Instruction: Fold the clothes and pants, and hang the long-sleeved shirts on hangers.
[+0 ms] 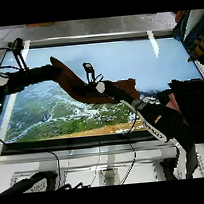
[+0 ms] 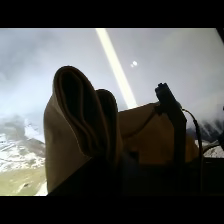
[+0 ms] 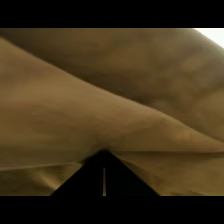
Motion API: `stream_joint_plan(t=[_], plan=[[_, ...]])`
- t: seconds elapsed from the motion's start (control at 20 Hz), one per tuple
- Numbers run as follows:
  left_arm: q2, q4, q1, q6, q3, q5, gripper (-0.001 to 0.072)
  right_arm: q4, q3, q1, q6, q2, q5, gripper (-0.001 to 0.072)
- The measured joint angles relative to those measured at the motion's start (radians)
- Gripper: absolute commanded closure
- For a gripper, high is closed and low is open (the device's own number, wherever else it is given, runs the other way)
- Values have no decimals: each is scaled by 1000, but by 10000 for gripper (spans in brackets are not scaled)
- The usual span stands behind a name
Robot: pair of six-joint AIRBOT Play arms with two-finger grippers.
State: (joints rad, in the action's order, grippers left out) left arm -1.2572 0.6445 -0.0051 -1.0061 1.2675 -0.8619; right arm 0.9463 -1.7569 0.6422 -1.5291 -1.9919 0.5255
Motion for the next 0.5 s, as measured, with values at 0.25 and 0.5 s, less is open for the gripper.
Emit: stream_joint_plan(t=[0.25, 0.5], plan=[[-74, -61, -111, 0, 0, 95, 690, 88, -24, -144, -6, 13, 139, 699], [-179, -260, -343, 46, 12, 306, 691, 131, -29, -410, -8, 90, 373, 699]])
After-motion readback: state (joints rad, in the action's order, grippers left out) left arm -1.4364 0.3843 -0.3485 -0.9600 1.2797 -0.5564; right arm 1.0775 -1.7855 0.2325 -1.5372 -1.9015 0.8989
